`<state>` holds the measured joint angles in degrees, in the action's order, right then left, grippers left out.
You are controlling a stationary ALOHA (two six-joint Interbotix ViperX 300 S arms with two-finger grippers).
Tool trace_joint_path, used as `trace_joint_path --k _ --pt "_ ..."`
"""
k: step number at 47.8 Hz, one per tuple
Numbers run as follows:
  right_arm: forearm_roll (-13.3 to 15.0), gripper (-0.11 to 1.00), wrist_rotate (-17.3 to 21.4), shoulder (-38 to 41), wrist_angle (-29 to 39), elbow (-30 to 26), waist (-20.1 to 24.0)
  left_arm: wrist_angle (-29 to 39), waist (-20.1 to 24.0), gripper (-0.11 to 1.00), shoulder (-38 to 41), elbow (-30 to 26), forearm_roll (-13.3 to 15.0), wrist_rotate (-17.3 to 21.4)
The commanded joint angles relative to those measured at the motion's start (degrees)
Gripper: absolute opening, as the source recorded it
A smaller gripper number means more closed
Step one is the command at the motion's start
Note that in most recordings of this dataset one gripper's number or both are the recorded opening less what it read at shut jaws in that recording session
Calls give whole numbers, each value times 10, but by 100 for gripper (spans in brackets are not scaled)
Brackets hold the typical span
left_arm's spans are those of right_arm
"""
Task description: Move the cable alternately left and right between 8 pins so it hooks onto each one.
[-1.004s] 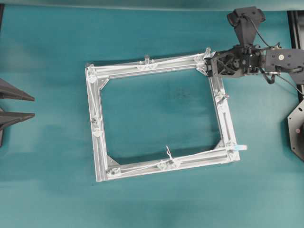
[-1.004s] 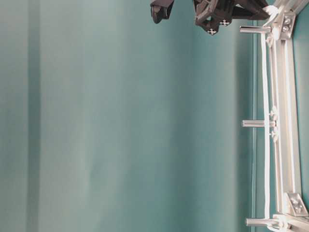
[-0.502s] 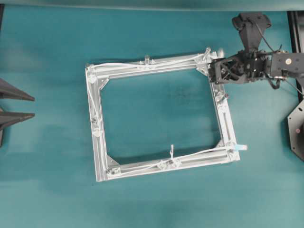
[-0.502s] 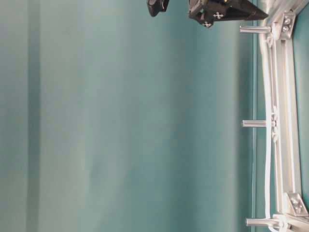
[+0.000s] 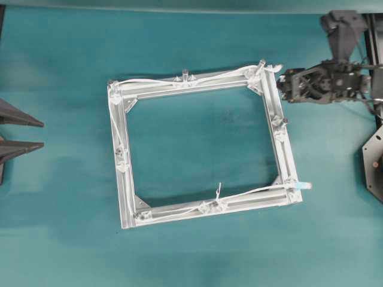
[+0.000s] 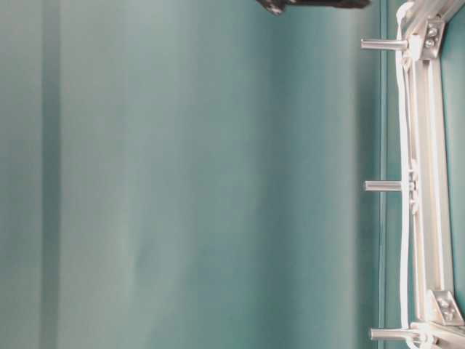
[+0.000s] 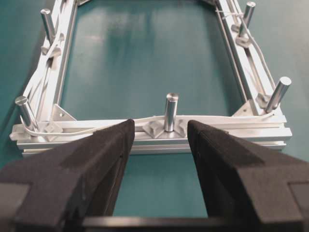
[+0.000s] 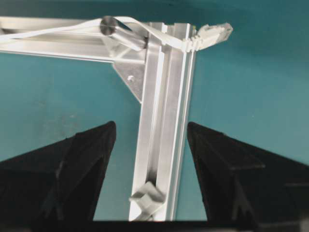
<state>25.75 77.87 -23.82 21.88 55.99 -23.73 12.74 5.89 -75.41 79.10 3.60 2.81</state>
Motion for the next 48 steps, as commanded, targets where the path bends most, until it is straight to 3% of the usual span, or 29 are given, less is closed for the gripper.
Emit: trace_joint_path --k 1,13,28,34,39,48 --pt "-1 65 -4 -32 -7 6 1 -5 0 56 4 -6 -1 0" --pt "3 65 -40 -65 -80 15 2 -5 0 56 4 -5 -2 0" --pt "7 65 -163 -89 -137 11 27 -5 0 56 4 -5 -2 0" --pt "7 66 -187 -88 -173 11 33 -5 0 56 4 -5 -2 0" --pt "21 66 -208 -85 -215 14 41 -5 0 56 4 -5 -2 0" --pt "61 66 -214 -83 -258 24 57 -5 0 56 4 -5 -2 0"
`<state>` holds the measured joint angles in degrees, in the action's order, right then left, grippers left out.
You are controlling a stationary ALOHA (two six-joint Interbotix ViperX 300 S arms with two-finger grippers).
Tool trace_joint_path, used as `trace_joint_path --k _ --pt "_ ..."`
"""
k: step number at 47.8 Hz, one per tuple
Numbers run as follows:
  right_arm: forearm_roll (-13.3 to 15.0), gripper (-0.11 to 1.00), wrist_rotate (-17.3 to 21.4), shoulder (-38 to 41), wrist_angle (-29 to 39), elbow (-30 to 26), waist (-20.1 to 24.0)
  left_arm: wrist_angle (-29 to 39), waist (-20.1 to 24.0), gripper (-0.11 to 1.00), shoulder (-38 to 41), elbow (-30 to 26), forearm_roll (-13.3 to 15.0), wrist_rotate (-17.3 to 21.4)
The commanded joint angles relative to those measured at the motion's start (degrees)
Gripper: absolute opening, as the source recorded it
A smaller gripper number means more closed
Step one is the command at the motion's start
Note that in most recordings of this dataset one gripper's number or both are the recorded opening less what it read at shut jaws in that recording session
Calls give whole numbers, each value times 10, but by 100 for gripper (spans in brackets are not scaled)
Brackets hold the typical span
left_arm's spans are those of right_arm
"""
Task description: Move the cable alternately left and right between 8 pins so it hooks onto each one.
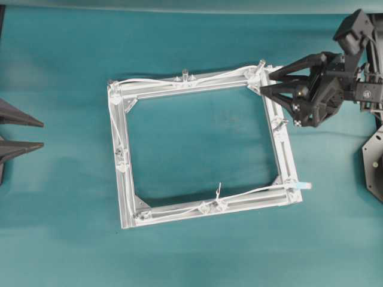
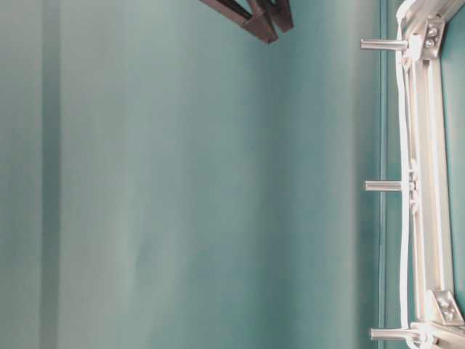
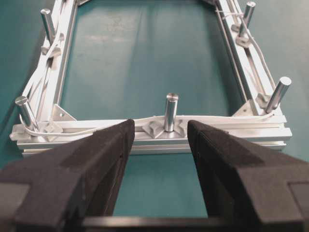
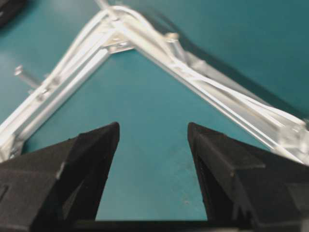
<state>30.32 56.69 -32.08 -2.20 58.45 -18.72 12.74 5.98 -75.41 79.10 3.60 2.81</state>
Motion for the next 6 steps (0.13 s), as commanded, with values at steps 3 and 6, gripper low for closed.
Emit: trace_joint_path --k 3,6 --pt "33 66 -2 0 -26 4 14 -5 -1 56 4 -5 -2 0" --pt "49 66 -2 0 -35 12 21 -5 -1 56 4 -5 -2 0"
